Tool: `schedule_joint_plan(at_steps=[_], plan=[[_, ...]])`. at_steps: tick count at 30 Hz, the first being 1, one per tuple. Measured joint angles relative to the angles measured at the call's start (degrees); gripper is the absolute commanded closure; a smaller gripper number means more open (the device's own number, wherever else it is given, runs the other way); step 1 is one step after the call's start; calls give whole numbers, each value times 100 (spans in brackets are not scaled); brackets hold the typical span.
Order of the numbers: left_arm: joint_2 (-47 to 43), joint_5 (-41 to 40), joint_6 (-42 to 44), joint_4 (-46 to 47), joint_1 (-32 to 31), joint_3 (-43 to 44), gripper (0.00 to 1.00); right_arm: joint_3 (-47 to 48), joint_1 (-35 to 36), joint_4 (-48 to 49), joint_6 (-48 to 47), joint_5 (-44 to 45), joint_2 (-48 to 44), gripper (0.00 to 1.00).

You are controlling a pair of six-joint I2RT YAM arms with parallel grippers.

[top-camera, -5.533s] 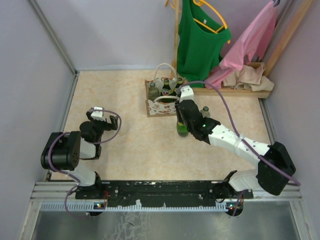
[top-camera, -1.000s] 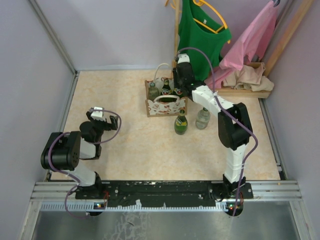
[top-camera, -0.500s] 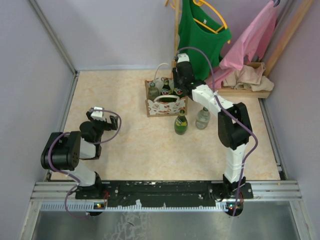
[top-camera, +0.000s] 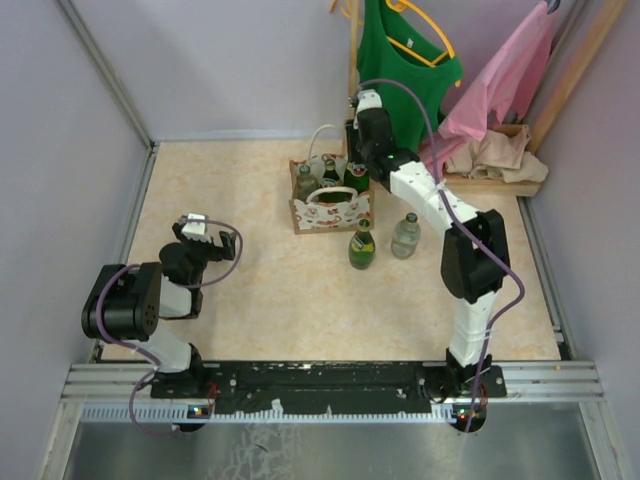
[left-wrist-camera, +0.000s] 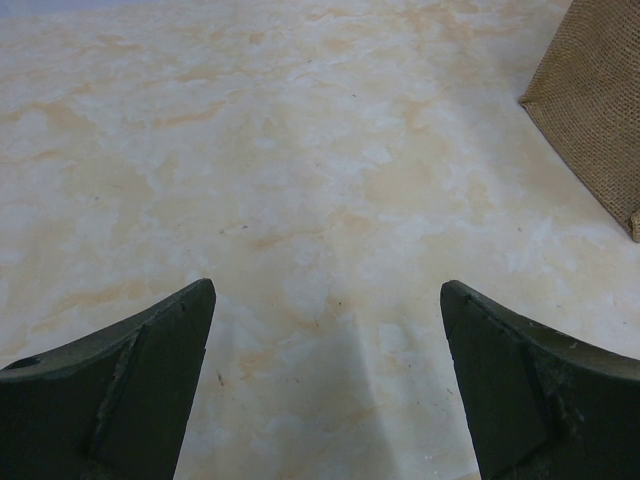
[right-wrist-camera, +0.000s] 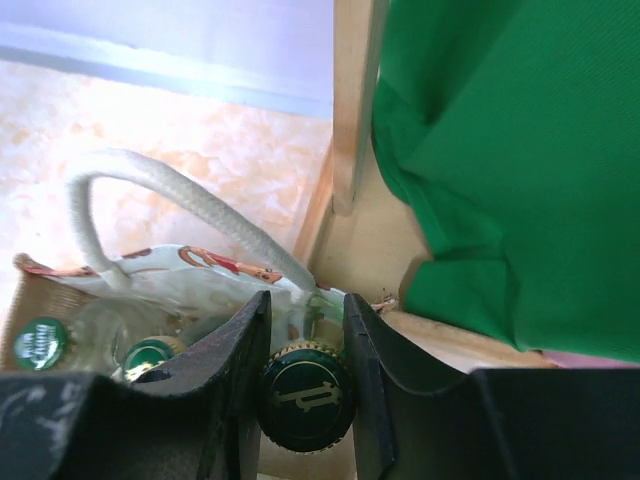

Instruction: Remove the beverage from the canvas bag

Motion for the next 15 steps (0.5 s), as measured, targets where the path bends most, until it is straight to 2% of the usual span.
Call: schedule_joint_plan(at_steps=[8,15], plan=[[0,0,0,0,0,0,0,-11,142,17,-144,-50,-850,100],[0,0,0,0,0,0,0,-142,767,133,-719,428,-2098,100]])
